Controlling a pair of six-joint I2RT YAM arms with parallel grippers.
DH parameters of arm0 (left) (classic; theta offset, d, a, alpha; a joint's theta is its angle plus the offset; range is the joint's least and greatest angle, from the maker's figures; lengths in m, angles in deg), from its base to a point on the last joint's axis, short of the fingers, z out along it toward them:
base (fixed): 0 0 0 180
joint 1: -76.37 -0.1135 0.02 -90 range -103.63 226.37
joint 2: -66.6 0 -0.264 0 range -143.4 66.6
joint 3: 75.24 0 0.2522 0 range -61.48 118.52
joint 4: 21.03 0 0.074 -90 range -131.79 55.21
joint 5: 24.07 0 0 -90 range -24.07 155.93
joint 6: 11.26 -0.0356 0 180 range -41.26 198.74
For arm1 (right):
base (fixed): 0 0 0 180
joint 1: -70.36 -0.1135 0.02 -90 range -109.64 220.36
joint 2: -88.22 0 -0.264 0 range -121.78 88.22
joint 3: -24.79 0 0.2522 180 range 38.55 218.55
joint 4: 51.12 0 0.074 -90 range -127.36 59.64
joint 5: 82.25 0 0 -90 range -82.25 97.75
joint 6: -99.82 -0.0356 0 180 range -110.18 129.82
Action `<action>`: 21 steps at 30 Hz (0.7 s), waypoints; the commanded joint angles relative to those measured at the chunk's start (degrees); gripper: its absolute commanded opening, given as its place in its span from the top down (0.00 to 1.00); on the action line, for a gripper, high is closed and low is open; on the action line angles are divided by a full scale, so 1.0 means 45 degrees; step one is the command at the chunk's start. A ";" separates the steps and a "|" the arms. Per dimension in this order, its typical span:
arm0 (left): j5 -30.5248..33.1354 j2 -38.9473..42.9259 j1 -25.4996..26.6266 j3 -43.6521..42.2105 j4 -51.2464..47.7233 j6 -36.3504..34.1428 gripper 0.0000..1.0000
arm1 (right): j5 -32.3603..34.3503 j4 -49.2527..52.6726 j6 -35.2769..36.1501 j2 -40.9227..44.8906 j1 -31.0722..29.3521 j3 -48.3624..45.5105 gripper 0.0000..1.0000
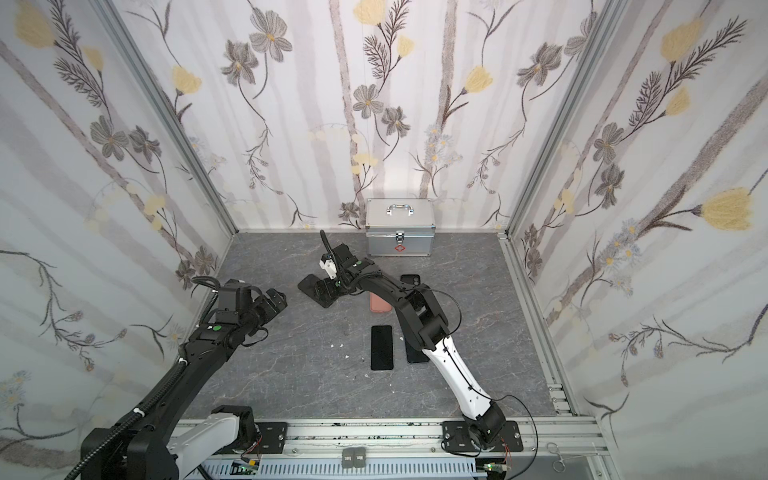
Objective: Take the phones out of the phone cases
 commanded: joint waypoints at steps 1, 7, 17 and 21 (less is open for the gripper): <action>-0.0424 0.0054 -0.0381 -0.0136 0.0384 0.0170 0.00 | 0.1179 0.0752 0.0717 0.0098 -0.0336 0.0110 0.03; -0.0902 0.0234 -0.0964 -0.0391 0.0443 0.0133 0.00 | 0.2860 0.1561 0.0983 -0.0153 -0.0952 0.0708 0.03; -0.1061 0.0176 -0.1163 -0.0461 0.0501 0.0117 0.00 | 0.4862 0.2422 0.0981 -0.0594 -0.1693 0.1509 0.07; -0.1062 0.0175 -0.1183 -0.0520 0.0521 0.0125 0.00 | 0.5143 0.2400 0.0435 -0.0604 -0.1704 0.1535 0.07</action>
